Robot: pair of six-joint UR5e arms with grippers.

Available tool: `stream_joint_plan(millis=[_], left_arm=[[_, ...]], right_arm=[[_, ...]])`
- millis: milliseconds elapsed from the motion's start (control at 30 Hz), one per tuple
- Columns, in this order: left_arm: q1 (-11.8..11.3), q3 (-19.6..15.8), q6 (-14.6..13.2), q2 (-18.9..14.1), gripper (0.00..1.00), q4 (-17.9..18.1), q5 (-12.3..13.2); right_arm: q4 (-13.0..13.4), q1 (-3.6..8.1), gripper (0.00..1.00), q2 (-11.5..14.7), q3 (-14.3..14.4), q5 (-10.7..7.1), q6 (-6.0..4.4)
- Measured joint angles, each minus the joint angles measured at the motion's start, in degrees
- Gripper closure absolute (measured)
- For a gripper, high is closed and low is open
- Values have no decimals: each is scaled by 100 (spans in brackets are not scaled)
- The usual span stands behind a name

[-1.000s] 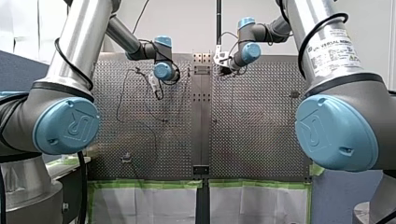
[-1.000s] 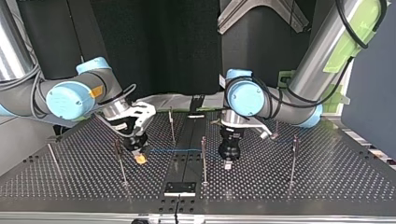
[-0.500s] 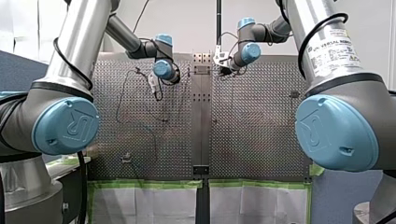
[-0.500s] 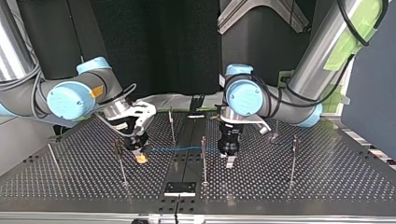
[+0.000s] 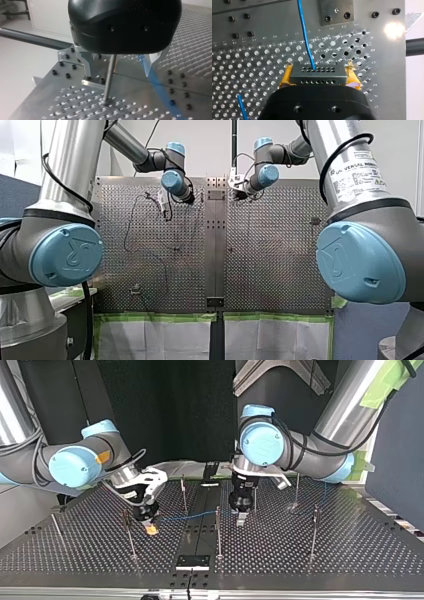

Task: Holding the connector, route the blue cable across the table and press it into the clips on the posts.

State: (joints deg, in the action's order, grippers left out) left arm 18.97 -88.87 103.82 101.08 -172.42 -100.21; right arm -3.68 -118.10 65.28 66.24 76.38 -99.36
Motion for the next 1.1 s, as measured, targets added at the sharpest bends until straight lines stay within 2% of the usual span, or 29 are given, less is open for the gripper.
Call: stream_joint_plan(millis=[133, 333, 700, 867, 1100], left_arm=[[54, -149, -21, -84, 0, -163, 3], [168, -329, -30, -264, 0, -209, -2], [460, -373, -159, -689, 0, -202, -28], [684, -365, -141, -665, 0, -25, -208], [1068, -207, -140, -420, 0, 201, -526]], right_arm=[[-6, 2, 100, 83, -1, 0, -5], [-33, 0, 100, 128, 4, 7, -8], [-70, 37, 100, 142, 100, 49, -8], [-65, 59, 100, 144, 104, 59, -8], [-63, 79, 100, 141, 105, 62, -11]])
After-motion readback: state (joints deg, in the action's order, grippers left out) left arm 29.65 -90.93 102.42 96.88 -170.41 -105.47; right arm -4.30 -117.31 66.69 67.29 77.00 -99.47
